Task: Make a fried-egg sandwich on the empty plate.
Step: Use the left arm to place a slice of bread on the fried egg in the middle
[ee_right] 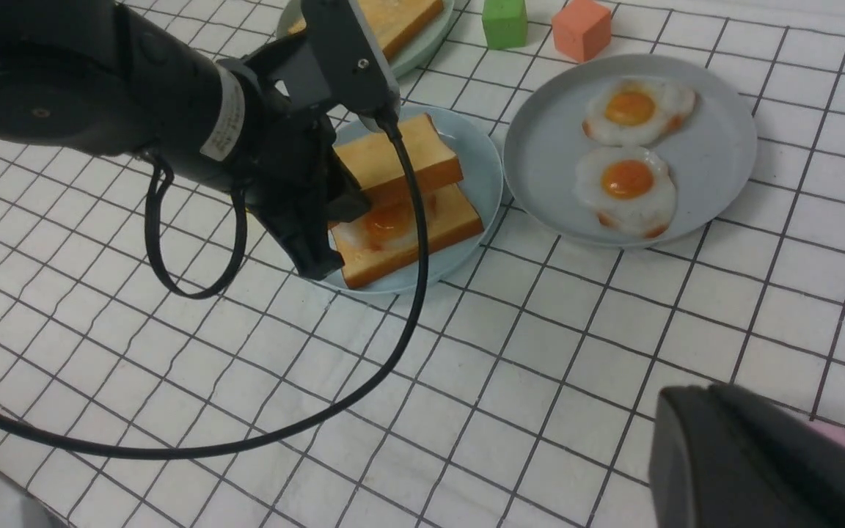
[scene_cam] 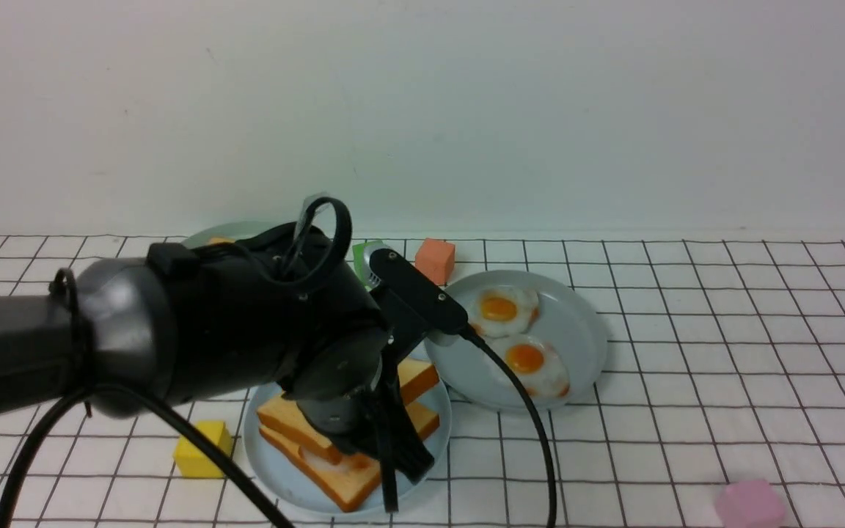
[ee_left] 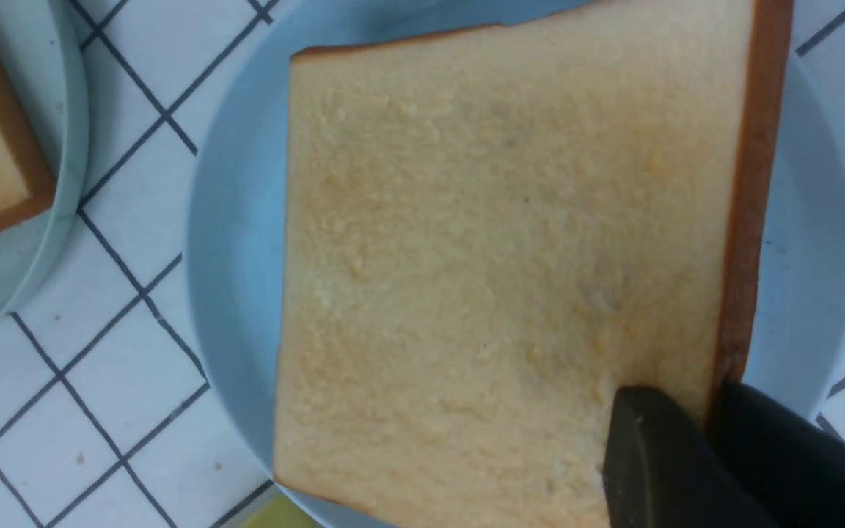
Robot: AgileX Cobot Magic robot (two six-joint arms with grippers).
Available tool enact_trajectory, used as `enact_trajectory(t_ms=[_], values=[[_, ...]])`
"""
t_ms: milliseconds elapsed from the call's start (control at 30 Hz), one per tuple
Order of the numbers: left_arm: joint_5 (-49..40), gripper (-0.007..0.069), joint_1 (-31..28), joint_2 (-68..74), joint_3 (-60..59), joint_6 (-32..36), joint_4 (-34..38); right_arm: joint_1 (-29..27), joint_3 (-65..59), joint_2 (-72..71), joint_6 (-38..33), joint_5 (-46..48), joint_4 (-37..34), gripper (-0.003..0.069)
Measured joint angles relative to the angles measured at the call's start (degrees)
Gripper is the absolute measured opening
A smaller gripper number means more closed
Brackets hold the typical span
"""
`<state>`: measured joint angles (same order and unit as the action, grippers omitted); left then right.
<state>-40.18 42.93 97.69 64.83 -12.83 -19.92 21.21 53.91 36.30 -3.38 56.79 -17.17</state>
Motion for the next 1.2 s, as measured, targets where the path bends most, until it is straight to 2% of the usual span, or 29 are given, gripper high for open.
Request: enact_trajectory(t_ms=[367, 467, 667, 800, 1200], values=[[1.12, 0.0084, 0.0, 0.0, 0.0, -0.42, 1.38, 0.0, 0.0, 0.0, 0.0, 0.05, 0.0, 0.004], [1.23, 0.0131, 0.0, 0.0, 0.0, -0.42, 1.14, 0.0, 0.0, 0.0, 0.0, 0.05, 0.0, 0.004], [1.41, 0.0289, 0.0, 0.0, 0.0, -0.45, -0.87, 0.0, 0.0, 0.0, 0.0, 0.11, 0.0, 0.0045], [1.61, 0.033, 0.0, 0.0, 0.0, -0.49, -1.63, 0.0, 0.0, 0.0, 0.0, 0.88, -0.22, 0.0047], [0.3, 0.0337, 0.0, 0.0, 0.0, -1.11, -1.31, 0.0, 0.0, 0.0, 0.0, 3.12, -2.4, 0.0054]])
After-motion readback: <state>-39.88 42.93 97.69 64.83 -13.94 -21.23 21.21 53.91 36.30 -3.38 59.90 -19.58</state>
